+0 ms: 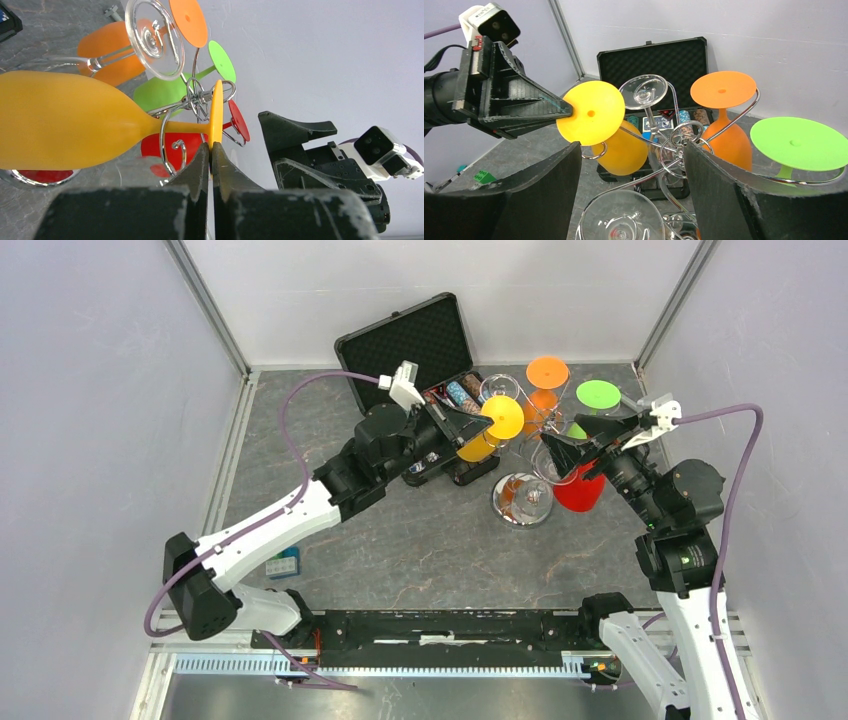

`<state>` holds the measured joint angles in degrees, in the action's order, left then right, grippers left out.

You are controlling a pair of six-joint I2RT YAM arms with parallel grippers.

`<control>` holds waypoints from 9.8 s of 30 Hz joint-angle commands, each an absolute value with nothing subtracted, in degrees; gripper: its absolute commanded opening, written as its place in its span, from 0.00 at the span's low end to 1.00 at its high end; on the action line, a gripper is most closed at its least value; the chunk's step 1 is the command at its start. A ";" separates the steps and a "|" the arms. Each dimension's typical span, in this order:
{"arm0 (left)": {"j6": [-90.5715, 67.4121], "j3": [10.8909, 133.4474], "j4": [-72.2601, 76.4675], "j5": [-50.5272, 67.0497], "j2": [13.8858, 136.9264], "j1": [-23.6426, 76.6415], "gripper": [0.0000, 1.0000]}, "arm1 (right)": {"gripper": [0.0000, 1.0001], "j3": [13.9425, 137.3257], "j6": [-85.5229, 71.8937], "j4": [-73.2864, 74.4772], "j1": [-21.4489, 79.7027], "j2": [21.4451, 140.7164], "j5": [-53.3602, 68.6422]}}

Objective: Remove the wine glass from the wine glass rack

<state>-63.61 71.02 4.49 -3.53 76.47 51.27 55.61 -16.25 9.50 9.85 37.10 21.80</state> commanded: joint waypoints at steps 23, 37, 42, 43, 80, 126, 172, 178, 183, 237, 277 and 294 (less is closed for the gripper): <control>-66.07 67.50 12.17 16.12 69.29 51.68 0.02 | 0.90 54.88 -13.14 1.52 9.70 33.88 36.43; -63.13 64.40 5.76 22.73 52.64 51.59 0.02 | 0.93 51.68 -32.22 -18.47 10.15 38.34 41.49; -59.98 68.36 3.60 24.11 48.71 51.59 0.02 | 0.93 50.05 -40.27 -28.34 11.29 39.88 39.84; -58.90 69.77 2.32 23.85 48.69 51.59 0.02 | 0.93 49.79 -41.55 -30.69 12.04 40.65 39.59; -75.69 87.69 12.99 23.84 60.54 43.73 0.02 | 0.80 60.38 -56.42 -82.31 34.08 65.72 35.71; -85.12 79.21 23.47 17.47 54.27 42.80 0.02 | 0.98 66.58 -55.14 -83.39 34.98 75.83 31.72; -55.81 54.87 -4.61 -29.48 30.25 42.82 0.93 | 0.00 72.45 -19.73 -25.30 47.38 67.90 21.63; -39.36 59.63 -22.70 -51.06 26.95 42.80 0.94 | 0.00 86.37 -3.45 5.14 56.60 75.26 6.23; -30.38 61.87 -29.38 -62.86 26.13 42.80 0.94 | 0.00 94.92 4.70 21.91 63.32 82.75 -5.94; -20.52 60.29 -37.11 -46.88 23.45 42.80 1.00 | 0.37 107.09 14.77 62.94 61.35 110.17 -8.56; -54.65 54.67 3.86 12.00 51.26 49.57 1.00 | 0.63 88.14 -5.71 36.43 60.75 60.39 -52.23; -56.43 74.90 5.09 -16.92 77.38 72.12 0.78 | 0.49 84.46 -2.85 33.84 60.78 47.72 -55.38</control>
